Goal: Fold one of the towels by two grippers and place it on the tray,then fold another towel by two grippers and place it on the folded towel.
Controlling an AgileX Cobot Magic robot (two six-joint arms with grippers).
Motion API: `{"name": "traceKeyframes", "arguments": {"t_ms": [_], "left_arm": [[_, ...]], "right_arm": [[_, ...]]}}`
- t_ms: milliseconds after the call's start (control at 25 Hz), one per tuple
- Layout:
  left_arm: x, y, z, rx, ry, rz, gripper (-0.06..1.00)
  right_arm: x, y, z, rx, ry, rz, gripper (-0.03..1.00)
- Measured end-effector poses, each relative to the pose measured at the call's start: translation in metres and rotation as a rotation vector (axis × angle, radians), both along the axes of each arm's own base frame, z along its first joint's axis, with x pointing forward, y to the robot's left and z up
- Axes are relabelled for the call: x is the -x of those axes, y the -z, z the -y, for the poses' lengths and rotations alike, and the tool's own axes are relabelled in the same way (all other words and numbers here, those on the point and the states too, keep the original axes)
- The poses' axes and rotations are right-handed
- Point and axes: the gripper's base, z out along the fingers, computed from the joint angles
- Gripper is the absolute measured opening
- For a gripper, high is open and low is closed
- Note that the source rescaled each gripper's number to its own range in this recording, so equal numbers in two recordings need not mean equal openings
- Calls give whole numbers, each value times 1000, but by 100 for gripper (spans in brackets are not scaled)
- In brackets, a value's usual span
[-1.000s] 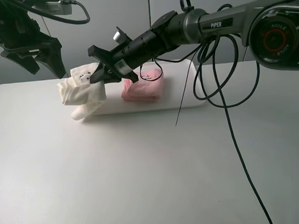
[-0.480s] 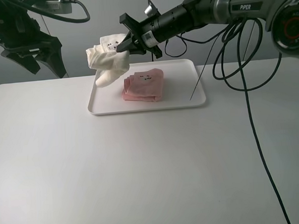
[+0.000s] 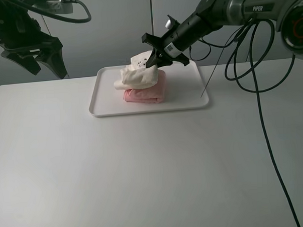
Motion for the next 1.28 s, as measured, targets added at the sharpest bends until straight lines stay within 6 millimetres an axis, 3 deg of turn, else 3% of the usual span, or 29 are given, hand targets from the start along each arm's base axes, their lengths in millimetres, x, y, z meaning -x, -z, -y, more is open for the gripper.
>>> {"name": "traceKeyframes", "arguments": {"t_ms": [160,280,320,520,640,800,1000,1160,1280], "left_arm": [[0,0,0,2,0,0,92],[0,0,0,2,0,0,92],[0,0,0,2,0,0,92],[0,0,0,2,0,0,92],[0,0,0,3,0,-1,92],[0,-1,0,-3,0,3,92],[2,-11,-2,-9,1,53,92],[5,-16,-3,-4,0,86,92],[13,-11,-7,-11,-23,103,92]], "right_arm": [[-2,24,2,30,37,-28,7],[-3,30,4,49,53,-19,12],[-3,29,4,48,57,-16,18],[-4,30,4,46,65,-14,72],[-2,24,4,52,38,-5,84],[0,-1,14,179,-32,84,85],[11,-64,39,464,-129,231,85],[27,-105,56,602,-165,245,85],[42,-124,65,645,-154,221,85]]}}
